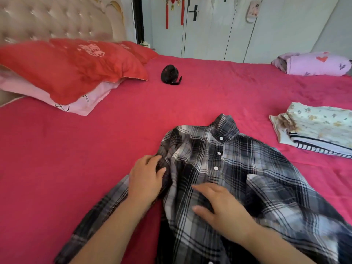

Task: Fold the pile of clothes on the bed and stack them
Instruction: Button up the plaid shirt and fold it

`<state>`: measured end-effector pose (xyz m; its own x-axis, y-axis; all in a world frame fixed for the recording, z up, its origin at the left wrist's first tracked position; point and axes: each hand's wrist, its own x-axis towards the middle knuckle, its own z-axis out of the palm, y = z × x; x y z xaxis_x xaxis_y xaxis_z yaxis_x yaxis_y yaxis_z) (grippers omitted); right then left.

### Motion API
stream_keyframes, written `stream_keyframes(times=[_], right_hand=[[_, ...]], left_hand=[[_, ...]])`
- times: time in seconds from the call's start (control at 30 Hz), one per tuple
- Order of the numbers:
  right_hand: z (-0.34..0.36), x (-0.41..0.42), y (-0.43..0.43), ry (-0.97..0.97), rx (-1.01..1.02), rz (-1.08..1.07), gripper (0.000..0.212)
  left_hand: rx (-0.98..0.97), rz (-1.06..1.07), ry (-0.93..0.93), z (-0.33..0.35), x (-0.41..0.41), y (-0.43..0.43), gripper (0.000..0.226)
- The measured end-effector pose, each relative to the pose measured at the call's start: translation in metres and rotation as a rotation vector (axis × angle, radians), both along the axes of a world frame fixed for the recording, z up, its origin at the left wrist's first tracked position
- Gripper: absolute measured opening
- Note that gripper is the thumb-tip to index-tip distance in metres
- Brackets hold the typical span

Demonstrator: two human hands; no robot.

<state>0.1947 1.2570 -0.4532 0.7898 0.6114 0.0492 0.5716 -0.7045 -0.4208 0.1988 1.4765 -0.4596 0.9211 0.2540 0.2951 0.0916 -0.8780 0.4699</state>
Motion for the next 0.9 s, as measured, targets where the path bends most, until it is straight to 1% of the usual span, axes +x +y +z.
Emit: stream_keyframes(times=[0.1, 0.17, 0.2, 0.27, 0.33, 0.4, 0.47, 0.5, 0.57, 0.6, 0.63, 0.67, 0.7, 0.73, 0.8, 0.9], right_hand=[[-0.005, -0.043, 0.012, 0.012, -0.046, 0.025, 0.073], [-0.012, -0.060, 0.016, -0.002, -0.179, 0.028, 0.079], [-0.015, -0.064, 0.015, -0.011, -0.254, 0.019, 0.075], [-0.018, -0.069, 0.012, -0.075, -0.321, -0.030, 0.057], [-0.017, -0.071, 0.004, -0.143, -0.249, -0.123, 0.039], [-0.014, -0.072, -0.008, -0.140, -0.159, -0.235, 0.031], [-0.008, -0.073, -0.024, -0.143, -0.058, -0.374, 0.026], [-0.005, -0.075, -0.033, -0.151, -0.002, -0.446, 0.024], [0.000, -0.079, -0.048, -0.141, 0.061, -0.556, 0.023], [0.002, -0.082, -0.053, -0.127, 0.063, -0.574, 0.023], [0.003, -0.085, -0.056, -0.113, 0.051, -0.559, 0.023], [0.002, -0.089, -0.057, -0.094, 0.033, -0.523, 0.022], [0.001, -0.094, -0.056, -0.070, 0.014, -0.478, 0.023], [0.000, -0.099, -0.055, -0.046, -0.003, -0.440, 0.028], [-0.002, -0.107, -0.052, 0.006, -0.014, -0.404, 0.042], [-0.002, -0.114, -0.047, 0.078, 0.044, -0.376, 0.068]], left_hand=[[-0.095, 0.005, 0.073, -0.009, -0.041, 0.002, 0.048], [-0.120, -0.043, 0.144, -0.013, -0.058, -0.002, 0.050], [-0.098, -0.066, 0.181, -0.016, -0.065, -0.005, 0.049], [0.002, -0.087, 0.235, -0.018, -0.077, -0.008, 0.045], [0.094, -0.104, 0.253, -0.019, -0.088, -0.009, 0.043], [0.140, -0.136, 0.236, -0.020, -0.098, -0.011, 0.044], [0.109, -0.172, 0.213, -0.020, -0.108, -0.017, 0.052], [0.060, -0.193, 0.215, -0.022, -0.113, -0.021, 0.059], [-0.078, -0.241, 0.320, -0.025, -0.121, -0.030, 0.077], [-0.090, -0.263, 0.398, -0.026, -0.126, -0.036, 0.084], [-0.043, -0.280, 0.446, -0.028, -0.129, -0.040, 0.085], [0.027, -0.283, 0.448, -0.030, -0.130, -0.043, 0.077], [0.080, -0.270, 0.414, -0.030, -0.131, -0.045, 0.063], [0.081, -0.250, 0.368, -0.030, -0.130, -0.044, 0.049], [-0.044, -0.195, 0.286, -0.028, -0.128, -0.041, 0.033], [-0.299, -0.080, 0.172, -0.015, -0.125, -0.023, 0.024]])
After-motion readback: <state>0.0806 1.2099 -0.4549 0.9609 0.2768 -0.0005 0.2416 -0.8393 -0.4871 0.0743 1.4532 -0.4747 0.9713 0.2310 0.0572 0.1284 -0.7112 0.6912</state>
